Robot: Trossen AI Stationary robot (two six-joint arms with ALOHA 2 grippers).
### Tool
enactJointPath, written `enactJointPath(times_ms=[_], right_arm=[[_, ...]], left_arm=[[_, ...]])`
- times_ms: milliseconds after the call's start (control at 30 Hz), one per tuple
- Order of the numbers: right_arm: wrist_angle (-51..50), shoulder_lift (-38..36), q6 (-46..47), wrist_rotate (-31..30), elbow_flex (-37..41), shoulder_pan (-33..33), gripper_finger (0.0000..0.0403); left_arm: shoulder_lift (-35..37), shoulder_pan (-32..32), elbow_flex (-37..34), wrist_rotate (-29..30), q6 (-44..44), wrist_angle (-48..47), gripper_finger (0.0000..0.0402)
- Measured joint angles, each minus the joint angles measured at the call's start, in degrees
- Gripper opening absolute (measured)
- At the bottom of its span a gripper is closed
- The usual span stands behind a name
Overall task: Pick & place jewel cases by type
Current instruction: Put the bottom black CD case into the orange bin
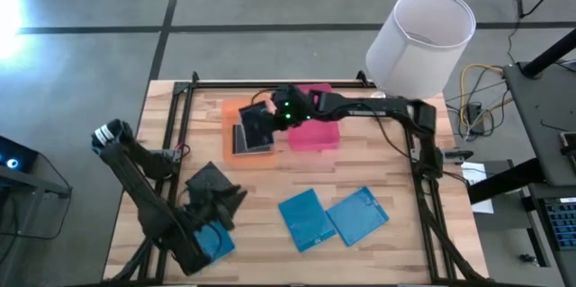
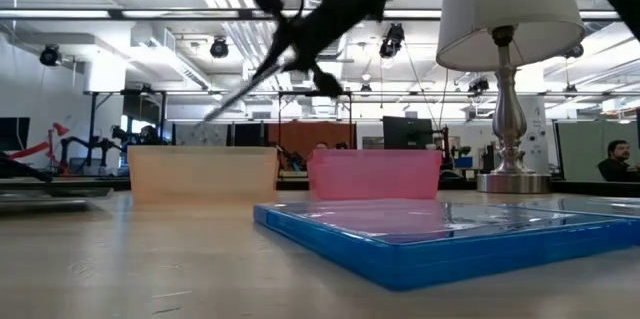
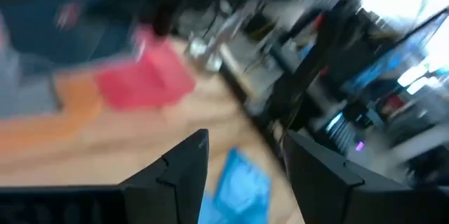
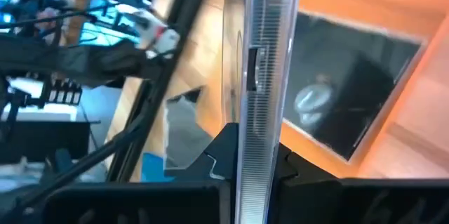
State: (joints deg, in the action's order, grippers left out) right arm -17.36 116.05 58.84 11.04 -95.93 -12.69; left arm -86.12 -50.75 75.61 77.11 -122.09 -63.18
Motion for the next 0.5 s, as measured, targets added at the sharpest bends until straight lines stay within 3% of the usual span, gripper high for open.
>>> enactJointPath(times_ms=[167, 367, 500], right_arm=[[4.2, 6.4, 5.5, 3.5, -1.6, -0.2, 0.0013], [5.8, 8.4, 8.3, -4.7, -4.6, 0.2, 0.0013], [5.3, 9.5, 8.3, -5.5, -5.4, -0.8, 0.0013]], left_arm=[[6.8, 0.5, 0.0, 1.4, 6.8, 0.4, 0.0167], [11.1, 0.4, 0.0, 1.1, 12.9, 0.6, 0.0167], [11.4, 0.5, 0.0, 1.0, 14.8, 0.4, 0.0167]])
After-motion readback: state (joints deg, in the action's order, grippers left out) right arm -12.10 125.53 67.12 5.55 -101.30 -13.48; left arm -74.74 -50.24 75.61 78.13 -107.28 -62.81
